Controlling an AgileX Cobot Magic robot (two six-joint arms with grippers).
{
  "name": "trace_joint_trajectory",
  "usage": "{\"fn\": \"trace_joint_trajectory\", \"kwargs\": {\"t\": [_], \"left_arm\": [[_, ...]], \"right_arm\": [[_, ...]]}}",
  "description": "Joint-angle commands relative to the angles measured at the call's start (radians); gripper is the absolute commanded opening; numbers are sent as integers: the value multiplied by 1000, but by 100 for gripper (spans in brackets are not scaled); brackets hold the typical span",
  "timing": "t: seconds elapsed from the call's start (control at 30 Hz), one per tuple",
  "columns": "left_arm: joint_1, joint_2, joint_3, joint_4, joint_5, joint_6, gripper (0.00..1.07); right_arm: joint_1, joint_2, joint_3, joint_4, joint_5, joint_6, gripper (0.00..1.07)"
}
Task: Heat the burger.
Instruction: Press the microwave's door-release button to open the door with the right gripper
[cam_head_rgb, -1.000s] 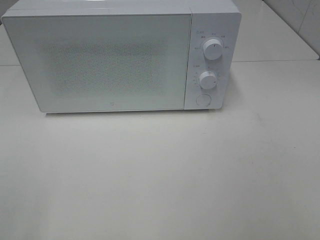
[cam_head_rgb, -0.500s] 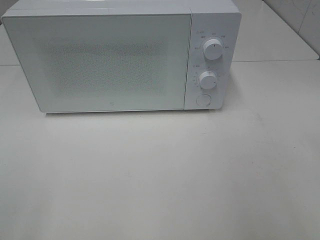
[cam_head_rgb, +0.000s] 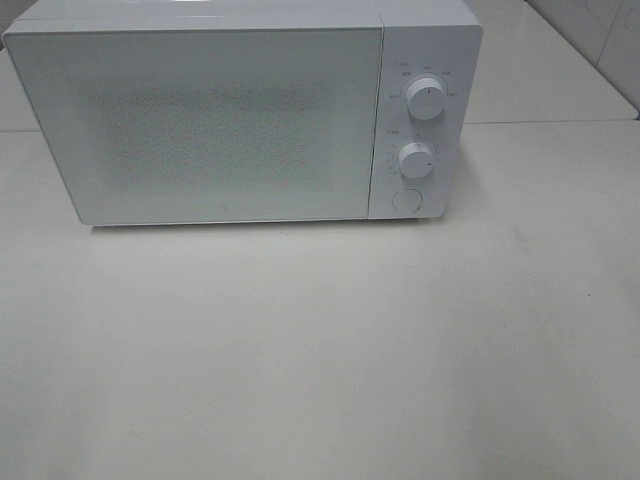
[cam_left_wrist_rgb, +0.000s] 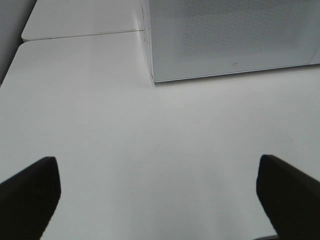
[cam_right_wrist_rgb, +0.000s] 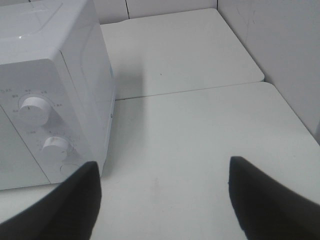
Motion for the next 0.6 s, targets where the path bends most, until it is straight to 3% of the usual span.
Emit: {"fn": "trace_joint_trajectory", "kwargs": {"t": [0.03, 0.6], "left_arm": [[3, -16, 4, -4, -9, 0, 100], [3, -16, 4, -4, -9, 0, 100]], "right_arm": [[-5, 90, 6, -21, -141, 3, 71], [-1, 481, 15, -50, -620, 0, 70]]}}
